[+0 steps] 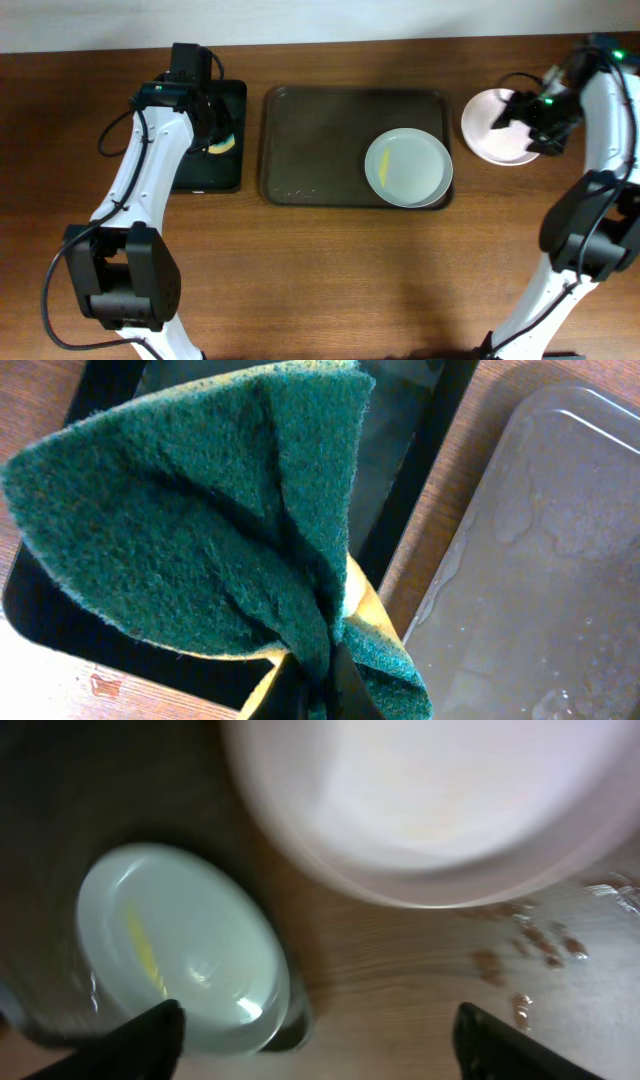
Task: Clean dirty plates on tray and stack at the side
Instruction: 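Move the right gripper to the rim of the last white plate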
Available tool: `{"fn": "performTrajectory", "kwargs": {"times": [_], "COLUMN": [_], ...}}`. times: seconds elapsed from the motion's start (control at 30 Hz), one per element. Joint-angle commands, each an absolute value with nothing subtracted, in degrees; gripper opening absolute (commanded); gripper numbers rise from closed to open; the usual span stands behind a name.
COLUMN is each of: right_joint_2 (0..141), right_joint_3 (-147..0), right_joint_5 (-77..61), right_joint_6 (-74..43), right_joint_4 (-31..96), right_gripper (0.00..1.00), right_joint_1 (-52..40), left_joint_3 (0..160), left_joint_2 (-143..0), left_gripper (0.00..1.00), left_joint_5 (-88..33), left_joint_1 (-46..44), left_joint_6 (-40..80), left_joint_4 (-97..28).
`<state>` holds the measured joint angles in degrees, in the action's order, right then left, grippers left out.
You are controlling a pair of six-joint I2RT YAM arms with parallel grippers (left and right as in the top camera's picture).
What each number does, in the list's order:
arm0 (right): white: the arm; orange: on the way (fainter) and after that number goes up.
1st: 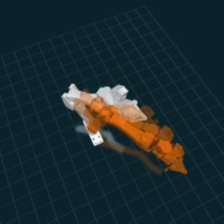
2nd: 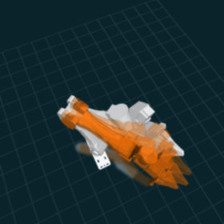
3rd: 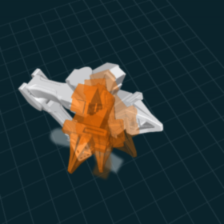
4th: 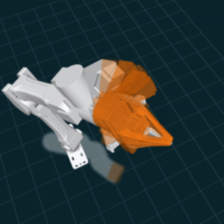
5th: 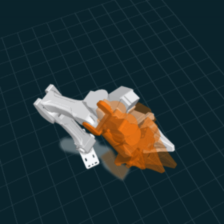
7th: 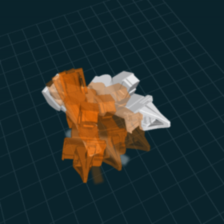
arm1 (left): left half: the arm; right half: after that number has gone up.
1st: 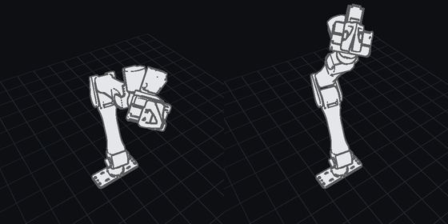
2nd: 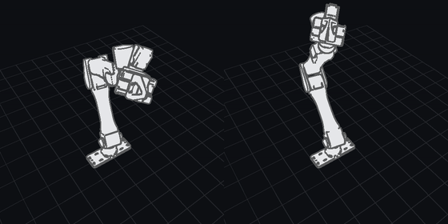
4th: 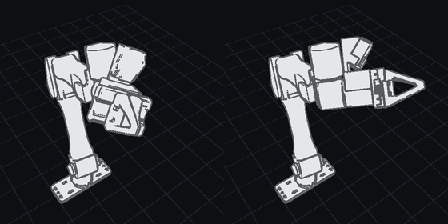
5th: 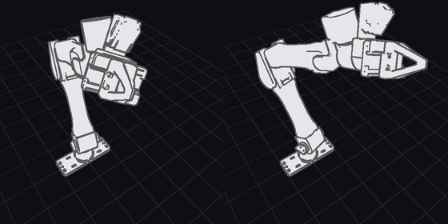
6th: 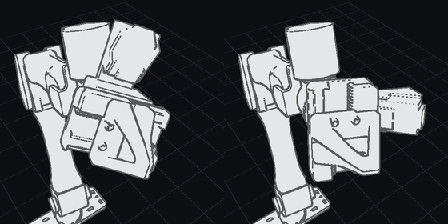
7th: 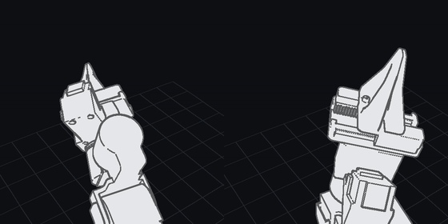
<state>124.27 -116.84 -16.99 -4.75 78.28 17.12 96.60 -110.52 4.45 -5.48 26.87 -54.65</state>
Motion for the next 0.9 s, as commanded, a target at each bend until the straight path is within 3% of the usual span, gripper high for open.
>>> {"fn": "performTrajectory", "kwargs": {"times": [0.0, 0.1, 0.2, 0.43, 0.87], "right_joint_2": [123.66, 124.57, 124.57, 124.57, 124.57], "right_joint_3": [-115.57, -112.2, -107.92, -98.76, -88.6], "right_joint_5": [-9.23, -6.83, -6.81, -7.25, -6.85], "right_joint_6": [2.46, -1.76, -4.01, -10.66, -20.49], "right_joint_4": [77.58, 76.69, 73.89, 70.24, 66.17], "right_gripper": [0.99, 0.99, 0.68, 0.23, 0.27], "right_joint_1": [9.17, 5.43, 2.94, 1.41, 0.03], "left_joint_3": [97.23, 97.23, 97.23, 97.23, 97.23], "left_joint_2": [-109.91, -109.91, -109.91, -109.91, -109.91], "left_gripper": [0.0, 0.0, 0.0, 0.0, 0.0], "left_joint_5": [4.25, 4.25, 4.25, 4.25, 4.25], "left_joint_1": [-5.34, -5.34, -5.34, -5.34, -5.34], "left_joint_6": [27.38, 27.38, 27.35, 27.38, 27.38], "left_joint_4": [-54.52, -54.59, -54.63, -54.54, -54.54]}}
